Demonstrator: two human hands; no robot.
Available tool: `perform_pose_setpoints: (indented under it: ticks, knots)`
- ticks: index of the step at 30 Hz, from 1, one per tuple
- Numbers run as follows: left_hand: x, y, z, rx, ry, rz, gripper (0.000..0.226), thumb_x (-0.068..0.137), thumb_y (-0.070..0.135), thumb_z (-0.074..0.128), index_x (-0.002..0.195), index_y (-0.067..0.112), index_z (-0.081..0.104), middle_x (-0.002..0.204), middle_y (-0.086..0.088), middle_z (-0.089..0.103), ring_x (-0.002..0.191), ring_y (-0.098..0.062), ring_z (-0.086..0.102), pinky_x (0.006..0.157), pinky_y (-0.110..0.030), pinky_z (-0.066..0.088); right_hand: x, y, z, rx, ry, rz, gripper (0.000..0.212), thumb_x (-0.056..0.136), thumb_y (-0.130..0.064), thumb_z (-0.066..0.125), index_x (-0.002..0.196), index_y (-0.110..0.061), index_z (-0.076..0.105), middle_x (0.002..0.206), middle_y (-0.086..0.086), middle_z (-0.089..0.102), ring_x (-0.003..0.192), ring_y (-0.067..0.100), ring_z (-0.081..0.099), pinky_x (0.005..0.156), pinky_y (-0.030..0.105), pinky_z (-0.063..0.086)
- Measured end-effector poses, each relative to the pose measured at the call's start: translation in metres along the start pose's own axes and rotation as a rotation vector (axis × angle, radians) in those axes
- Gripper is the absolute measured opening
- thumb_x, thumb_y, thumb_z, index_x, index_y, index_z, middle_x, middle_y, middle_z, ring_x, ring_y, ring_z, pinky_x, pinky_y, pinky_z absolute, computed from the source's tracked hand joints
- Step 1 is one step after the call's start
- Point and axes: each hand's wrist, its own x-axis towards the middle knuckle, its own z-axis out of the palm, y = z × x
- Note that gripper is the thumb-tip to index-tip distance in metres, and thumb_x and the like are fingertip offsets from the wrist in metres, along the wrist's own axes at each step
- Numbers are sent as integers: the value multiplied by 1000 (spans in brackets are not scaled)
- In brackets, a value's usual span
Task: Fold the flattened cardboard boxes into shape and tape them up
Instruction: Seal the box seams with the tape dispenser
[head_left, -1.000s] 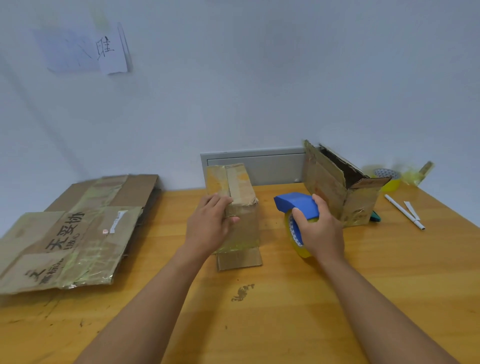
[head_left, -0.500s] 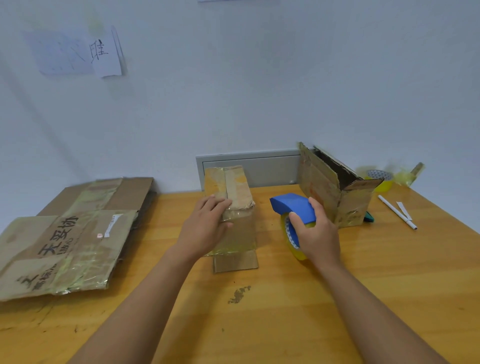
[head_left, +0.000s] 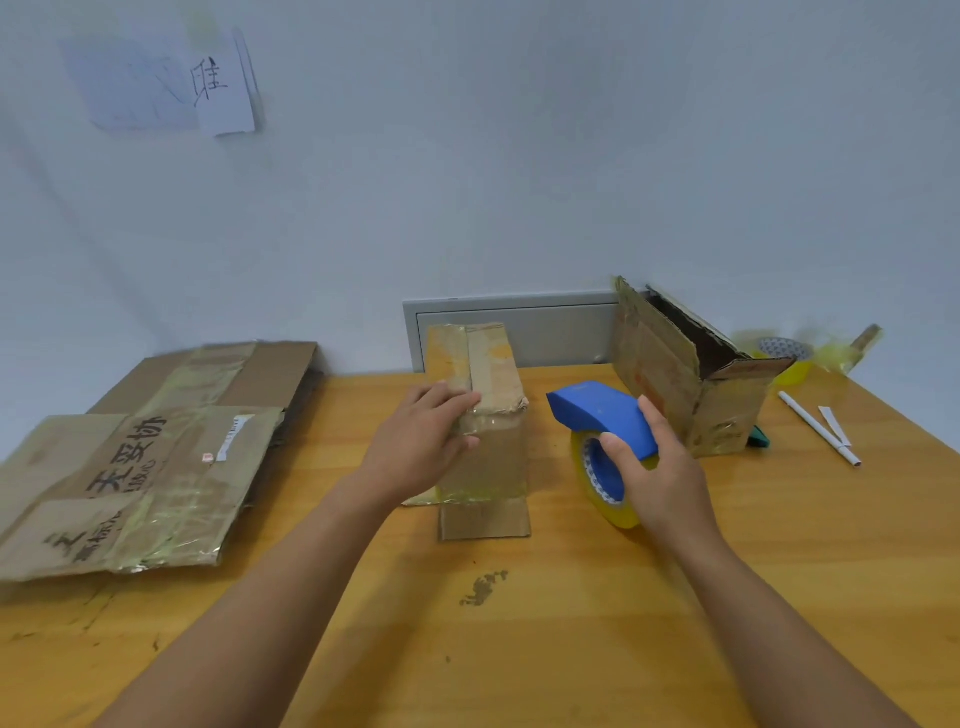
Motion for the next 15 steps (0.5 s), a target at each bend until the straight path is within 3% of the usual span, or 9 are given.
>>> perform_pose_setpoints:
  ticks: [6, 10, 15]
  knots:
    - [0, 11, 1, -15, 104, -40, 44, 92, 31, 67, 135, 28, 59, 128, 11, 61, 126, -16, 40, 86, -37, 49, 3, -18, -4, 172, 98, 14, 65, 88, -47, 71, 147, -35, 46, 124, -14, 53, 96, -6, 55, 69, 16, 45]
    - [-5, 13, -1, -26, 113, -27, 46, 91, 32, 68, 136, 29, 58, 129, 12, 60, 124, -14, 39, 85, -32, 45, 10, -42, -25, 252, 91, -102, 69, 76, -63, 67, 139, -40, 52, 119, -37, 50, 102, -25, 49, 68, 7, 44]
    - [-7, 22, 2, -40, 121, -1, 43, 87, 34, 72, 128, 28, 58, 126, 12, 62, 121, -15, 42, 93, -34, 42, 22, -74, -52, 431, -21, -211, 62, 70, -71, 70, 127, -49, 61, 120, -37, 58, 111, -6, 59, 78, 15, 52]
